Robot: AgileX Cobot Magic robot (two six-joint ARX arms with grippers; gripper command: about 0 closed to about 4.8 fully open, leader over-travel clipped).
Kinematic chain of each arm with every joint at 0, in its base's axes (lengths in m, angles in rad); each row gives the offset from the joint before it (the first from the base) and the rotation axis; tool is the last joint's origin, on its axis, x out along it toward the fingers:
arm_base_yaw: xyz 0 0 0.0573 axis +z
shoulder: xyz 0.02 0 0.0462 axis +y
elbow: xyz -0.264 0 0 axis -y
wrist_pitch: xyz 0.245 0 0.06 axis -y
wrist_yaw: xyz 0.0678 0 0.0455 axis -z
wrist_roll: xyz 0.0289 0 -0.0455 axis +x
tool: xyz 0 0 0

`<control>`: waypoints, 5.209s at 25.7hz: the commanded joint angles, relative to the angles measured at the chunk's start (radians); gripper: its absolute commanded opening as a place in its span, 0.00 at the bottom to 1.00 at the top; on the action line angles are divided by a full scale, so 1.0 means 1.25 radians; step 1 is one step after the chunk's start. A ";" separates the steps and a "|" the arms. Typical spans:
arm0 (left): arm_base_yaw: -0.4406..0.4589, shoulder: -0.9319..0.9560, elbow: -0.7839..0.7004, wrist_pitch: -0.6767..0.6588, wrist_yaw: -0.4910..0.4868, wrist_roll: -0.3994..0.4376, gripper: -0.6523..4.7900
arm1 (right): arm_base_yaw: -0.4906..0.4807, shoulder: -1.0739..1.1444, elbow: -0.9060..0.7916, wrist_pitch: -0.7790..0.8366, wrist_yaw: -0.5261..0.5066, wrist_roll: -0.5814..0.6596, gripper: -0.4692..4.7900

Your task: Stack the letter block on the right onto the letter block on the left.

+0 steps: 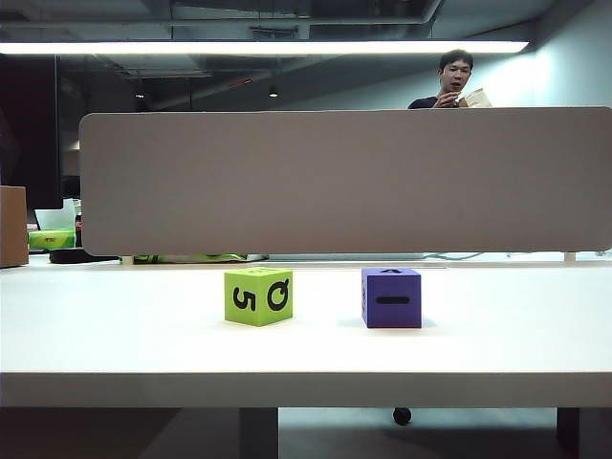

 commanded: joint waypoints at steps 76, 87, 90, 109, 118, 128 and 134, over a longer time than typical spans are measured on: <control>-0.036 0.743 0.493 -0.180 0.527 -0.075 0.11 | 0.426 1.679 1.399 -0.666 0.000 0.051 0.64; -0.034 0.740 0.497 -0.165 0.524 -0.074 0.11 | 0.466 1.678 1.642 -0.784 -0.017 0.050 0.51; -0.020 0.725 0.501 -0.175 0.531 -0.075 0.11 | 0.509 1.685 1.660 -0.734 -0.016 0.051 0.51; -0.016 0.628 0.504 -0.174 0.503 -0.066 0.11 | 0.547 1.746 1.719 -0.777 0.056 -0.203 0.59; -0.016 0.628 0.504 -0.175 0.503 -0.065 0.11 | 0.564 1.757 1.725 -0.717 0.028 -0.277 0.60; -0.013 0.628 0.504 -0.174 0.488 -0.053 0.11 | 0.582 1.783 1.724 -0.764 0.031 -0.298 0.60; -0.011 0.628 0.504 -0.174 0.482 -0.053 0.11 | 0.582 1.787 1.725 -0.777 0.038 -0.301 0.60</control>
